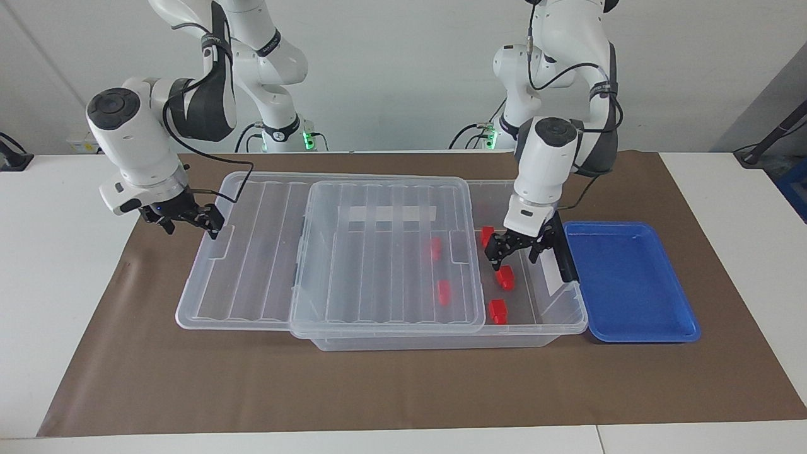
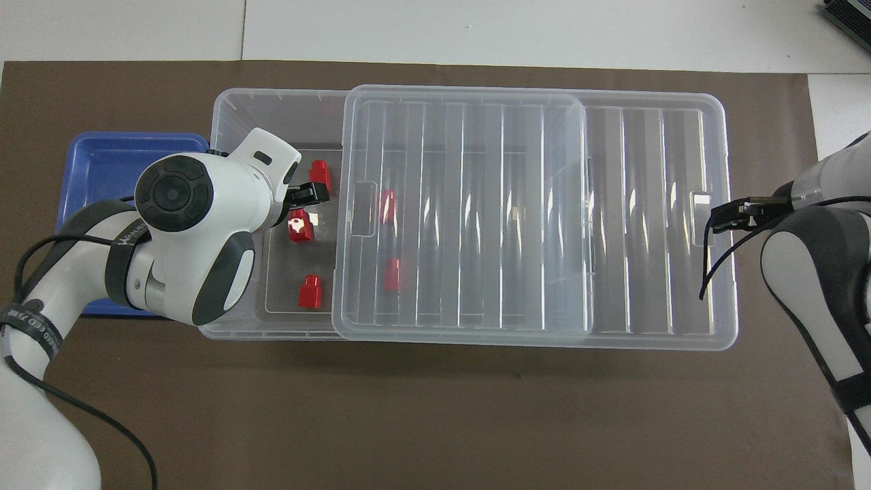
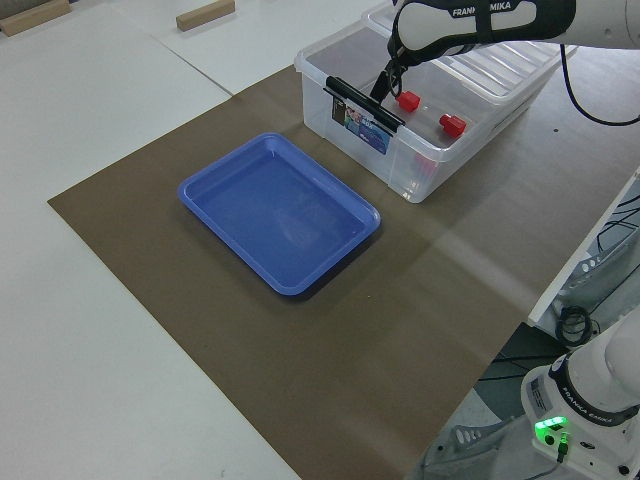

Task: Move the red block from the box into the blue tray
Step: 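Lower the left gripper and grasp the red block nearest the tray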

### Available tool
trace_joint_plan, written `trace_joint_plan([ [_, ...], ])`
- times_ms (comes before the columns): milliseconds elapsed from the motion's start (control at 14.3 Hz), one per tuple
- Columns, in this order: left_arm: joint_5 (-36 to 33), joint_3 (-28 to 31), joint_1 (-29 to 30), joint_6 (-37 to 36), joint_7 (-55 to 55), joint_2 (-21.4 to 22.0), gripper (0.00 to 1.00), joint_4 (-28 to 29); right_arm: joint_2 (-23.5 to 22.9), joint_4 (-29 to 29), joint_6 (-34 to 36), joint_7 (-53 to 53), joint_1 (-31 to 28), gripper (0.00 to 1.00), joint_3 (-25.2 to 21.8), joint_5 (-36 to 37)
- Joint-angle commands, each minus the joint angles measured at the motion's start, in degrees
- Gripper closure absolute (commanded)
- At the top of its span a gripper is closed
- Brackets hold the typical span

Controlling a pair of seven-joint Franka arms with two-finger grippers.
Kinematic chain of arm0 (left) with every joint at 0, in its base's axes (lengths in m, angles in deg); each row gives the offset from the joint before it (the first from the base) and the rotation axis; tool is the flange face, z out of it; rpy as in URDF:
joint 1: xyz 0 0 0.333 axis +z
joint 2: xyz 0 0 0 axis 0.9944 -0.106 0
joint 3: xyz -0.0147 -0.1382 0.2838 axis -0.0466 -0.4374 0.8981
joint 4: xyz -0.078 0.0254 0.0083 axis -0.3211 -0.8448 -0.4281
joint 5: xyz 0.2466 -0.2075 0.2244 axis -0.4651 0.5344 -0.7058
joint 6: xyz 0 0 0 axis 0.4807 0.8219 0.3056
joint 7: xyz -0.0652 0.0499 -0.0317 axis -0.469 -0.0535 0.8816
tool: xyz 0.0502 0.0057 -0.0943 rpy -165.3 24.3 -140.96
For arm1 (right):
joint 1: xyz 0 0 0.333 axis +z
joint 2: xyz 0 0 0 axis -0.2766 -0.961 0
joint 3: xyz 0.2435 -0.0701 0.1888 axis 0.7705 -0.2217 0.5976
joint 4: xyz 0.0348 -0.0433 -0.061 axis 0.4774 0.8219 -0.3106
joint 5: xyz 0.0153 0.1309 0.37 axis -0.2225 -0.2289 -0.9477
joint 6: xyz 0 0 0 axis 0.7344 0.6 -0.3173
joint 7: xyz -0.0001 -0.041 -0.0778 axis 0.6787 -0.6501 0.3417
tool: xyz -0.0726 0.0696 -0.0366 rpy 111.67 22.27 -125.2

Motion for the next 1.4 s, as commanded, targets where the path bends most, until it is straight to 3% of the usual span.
trace_joint_plan([
  [0, -1.4, 0.9, -1.3, 3.0, 1.8, -2.5, 0.0, 0.4, 1.0, 0.3, 1.5, 0.0, -0.8, 0.0, 0.2, 1.9],
  [628, -2.5, 1.0, -0.6, 8.4, 1.8, -4.2, 0.0, 5.1, 2.8, -0.4, 2.0, -0.5, -0.2, 0.0, 0.6, 0.9],
  [977, -3.4, 1.1, -0.5, 9.7, 1.8, -4.3, 0.02, 6.2, 4.3, -9.5, 11.7, -0.6, 0.0, 0.0, 0.8, -2.4],
  [1047, -4.0, 1.1, -0.5, 9.7, 1.8, -4.3, 0.19, 6.2, 4.6, -10.8, 13.6, -0.6, 0.0, 0.0, 0.9, -2.4],
  [1186, -4.2, 1.0, -0.5, 9.6, 1.7, -4.3, 0.81, 6.2, 5.7, -13.1, 16.6, -0.7, 0.0, 0.0, 0.9, -4.8],
  [1256, -4.2, 1.0, -0.5, 9.4, 1.7, -4.3, 1.0, 6.1, 6.1, -13.8, 17.9, -1.1, 0.0, 0.0, 0.8, -6.6],
  [1326, -4.2, 1.0, -0.5, 9.1, 1.7, -4.3, 1.0, 5.9, 6.1, -14.5, 19.0, -1.6, 0.0, 0.0, 0.8, -6.7],
])
